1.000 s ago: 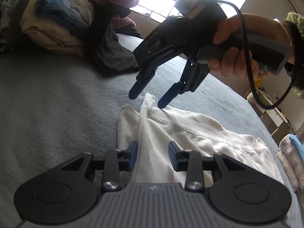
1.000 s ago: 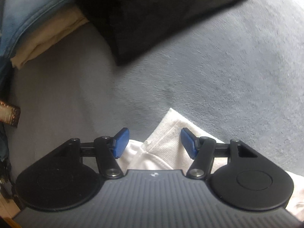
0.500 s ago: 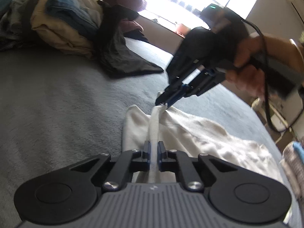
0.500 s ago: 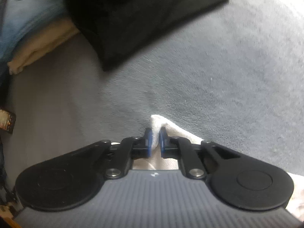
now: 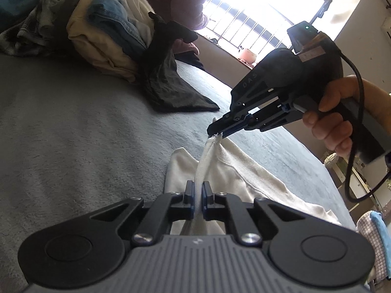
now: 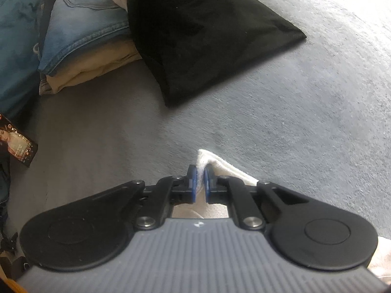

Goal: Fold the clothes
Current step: 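Pinch the sweatshirt corner with the right gripper while the left gripper pinches the ribbed edge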

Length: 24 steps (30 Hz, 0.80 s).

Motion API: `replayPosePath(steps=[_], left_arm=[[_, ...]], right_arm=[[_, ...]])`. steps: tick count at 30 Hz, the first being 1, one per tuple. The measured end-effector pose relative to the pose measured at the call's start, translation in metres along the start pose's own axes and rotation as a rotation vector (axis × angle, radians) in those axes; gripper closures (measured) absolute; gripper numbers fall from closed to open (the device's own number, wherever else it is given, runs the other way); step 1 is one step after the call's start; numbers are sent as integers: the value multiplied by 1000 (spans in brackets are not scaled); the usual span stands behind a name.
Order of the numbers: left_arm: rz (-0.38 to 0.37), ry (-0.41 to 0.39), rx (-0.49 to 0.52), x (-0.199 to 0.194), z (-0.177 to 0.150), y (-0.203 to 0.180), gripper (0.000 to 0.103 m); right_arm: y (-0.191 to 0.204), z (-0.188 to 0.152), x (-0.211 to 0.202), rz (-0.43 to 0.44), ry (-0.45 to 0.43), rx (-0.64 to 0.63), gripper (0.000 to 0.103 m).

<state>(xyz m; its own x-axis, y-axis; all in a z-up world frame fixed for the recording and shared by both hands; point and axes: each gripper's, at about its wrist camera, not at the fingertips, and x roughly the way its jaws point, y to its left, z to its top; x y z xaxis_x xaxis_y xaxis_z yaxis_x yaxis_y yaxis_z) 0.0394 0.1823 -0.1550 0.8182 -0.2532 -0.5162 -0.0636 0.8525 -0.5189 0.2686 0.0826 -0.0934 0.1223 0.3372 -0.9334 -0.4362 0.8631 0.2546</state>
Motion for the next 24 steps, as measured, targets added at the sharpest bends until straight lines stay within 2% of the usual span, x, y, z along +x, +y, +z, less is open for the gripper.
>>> replayPosePath(steps=[16, 24], left_arm=[[29, 11, -37, -10, -4, 7, 96], [54, 39, -50, -2, -3, 9, 96]], right_arm=[[8, 1, 21, 18, 8, -18, 98], [0, -2, 38, 45, -8, 24, 98]])
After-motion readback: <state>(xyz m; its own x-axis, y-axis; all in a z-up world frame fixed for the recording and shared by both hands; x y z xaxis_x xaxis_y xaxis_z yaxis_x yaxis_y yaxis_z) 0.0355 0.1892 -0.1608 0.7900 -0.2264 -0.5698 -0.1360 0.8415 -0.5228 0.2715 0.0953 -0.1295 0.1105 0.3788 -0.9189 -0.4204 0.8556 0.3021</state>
